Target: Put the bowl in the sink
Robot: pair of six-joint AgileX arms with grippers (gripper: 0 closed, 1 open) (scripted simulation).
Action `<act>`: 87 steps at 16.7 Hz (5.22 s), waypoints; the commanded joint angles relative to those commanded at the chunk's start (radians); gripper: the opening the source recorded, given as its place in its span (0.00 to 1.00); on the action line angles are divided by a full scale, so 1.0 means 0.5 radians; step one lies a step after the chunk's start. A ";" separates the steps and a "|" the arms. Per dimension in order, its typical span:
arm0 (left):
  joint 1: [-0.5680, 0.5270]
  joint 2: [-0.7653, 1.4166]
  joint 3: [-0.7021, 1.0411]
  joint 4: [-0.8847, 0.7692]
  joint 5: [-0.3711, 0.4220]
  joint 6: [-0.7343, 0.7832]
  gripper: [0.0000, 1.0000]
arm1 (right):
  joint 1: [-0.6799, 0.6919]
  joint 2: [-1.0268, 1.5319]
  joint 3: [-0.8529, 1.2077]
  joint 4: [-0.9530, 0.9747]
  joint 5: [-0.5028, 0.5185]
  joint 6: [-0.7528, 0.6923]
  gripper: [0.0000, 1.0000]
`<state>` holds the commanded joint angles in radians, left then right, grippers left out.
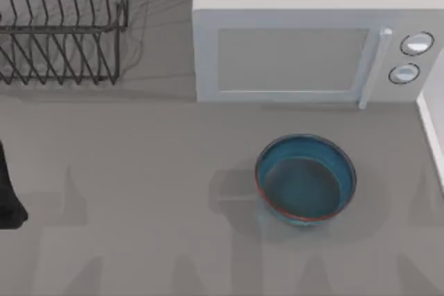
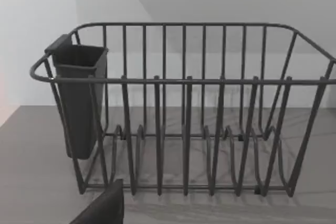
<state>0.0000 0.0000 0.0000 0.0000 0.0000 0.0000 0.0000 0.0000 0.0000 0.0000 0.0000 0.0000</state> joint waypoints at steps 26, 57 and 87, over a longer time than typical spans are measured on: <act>0.000 0.000 0.000 0.000 0.000 0.000 1.00 | 0.857 3.547 2.882 -2.344 0.000 0.886 1.00; 0.000 0.000 0.000 0.000 0.000 0.000 1.00 | 0.914 3.951 2.531 -1.721 0.003 0.946 0.62; 0.000 0.000 0.000 0.000 0.000 0.000 1.00 | 0.963 3.761 3.308 -2.627 -0.026 0.803 0.00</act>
<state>0.0000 0.0000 0.0000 0.0000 0.0000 0.0000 0.4813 1.8805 1.6538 -1.3133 -0.0131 0.4013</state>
